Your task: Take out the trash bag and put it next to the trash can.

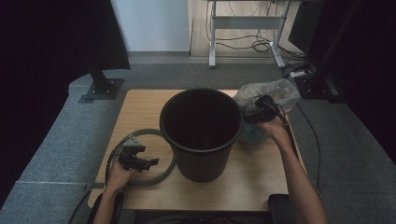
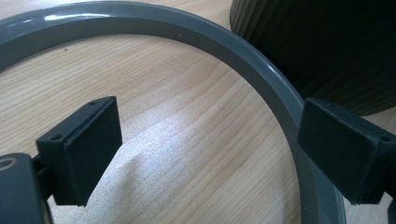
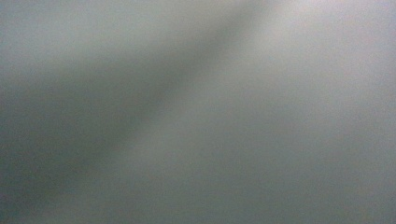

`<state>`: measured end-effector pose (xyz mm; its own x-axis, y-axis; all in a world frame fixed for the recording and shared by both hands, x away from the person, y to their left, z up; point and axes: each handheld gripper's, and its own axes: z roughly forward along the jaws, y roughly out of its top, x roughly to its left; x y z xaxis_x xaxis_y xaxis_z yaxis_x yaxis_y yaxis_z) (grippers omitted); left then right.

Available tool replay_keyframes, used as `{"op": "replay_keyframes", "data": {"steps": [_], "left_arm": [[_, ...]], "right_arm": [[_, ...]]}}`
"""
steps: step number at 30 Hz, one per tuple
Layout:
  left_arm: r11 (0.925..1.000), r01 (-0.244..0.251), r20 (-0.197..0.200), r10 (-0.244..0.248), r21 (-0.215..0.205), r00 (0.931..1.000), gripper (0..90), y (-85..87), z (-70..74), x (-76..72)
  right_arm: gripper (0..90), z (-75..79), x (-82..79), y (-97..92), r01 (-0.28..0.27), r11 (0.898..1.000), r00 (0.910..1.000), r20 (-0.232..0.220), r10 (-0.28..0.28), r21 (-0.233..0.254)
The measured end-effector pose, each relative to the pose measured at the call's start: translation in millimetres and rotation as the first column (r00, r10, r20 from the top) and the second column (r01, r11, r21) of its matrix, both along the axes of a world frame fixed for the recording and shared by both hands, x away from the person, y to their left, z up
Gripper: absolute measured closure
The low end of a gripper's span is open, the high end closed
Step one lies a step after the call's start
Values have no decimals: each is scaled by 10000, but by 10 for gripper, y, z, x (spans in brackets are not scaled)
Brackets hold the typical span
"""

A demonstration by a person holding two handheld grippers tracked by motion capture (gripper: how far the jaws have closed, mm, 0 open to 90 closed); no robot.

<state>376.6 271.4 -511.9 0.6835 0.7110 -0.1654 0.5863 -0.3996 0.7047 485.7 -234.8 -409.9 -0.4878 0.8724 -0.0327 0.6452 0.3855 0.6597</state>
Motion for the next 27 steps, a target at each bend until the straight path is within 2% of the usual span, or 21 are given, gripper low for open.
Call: {"op": "replay_keyframes", "data": {"steps": [3,7,12,13,17,18,22,27], "left_arm": [[9999,59,-32,-59,-134,10000,64,3,3,2],[9998,117,-36,-118,-174,9999,64,-14,4,-4],[9997,203,-110,-205,-155,9997,62,-26,-5,-3],[9997,206,-114,-208,-163,9997,62,-27,-5,-3],[9996,231,-138,-233,-177,9996,62,-31,-8,0],[9996,233,-133,-236,-165,9996,62,-34,-8,0],[9998,201,-103,-201,-62,9997,62,-41,-8,5],[9994,-132,-70,135,333,9999,62,-18,-19,6]], "right_arm": [[98,73,-122,-95,178,9997,9998,-46,-177,160],[99,141,-304,-196,234,9997,9994,-271,-236,-88],[148,224,-547,-324,417,9991,9986,-338,-414,101],[175,237,-595,-345,456,9988,9984,-330,-450,168],[471,269,-764,-394,454,9990,9990,-5,-454,-14],[500,261,-788,-392,417,9991,9991,90,-417,-98],[585,149,-767,-336,408,9976,9985,387,-387,-556],[595,-69,-535,-216,438,9975,9972,637,-403,-553]]}}
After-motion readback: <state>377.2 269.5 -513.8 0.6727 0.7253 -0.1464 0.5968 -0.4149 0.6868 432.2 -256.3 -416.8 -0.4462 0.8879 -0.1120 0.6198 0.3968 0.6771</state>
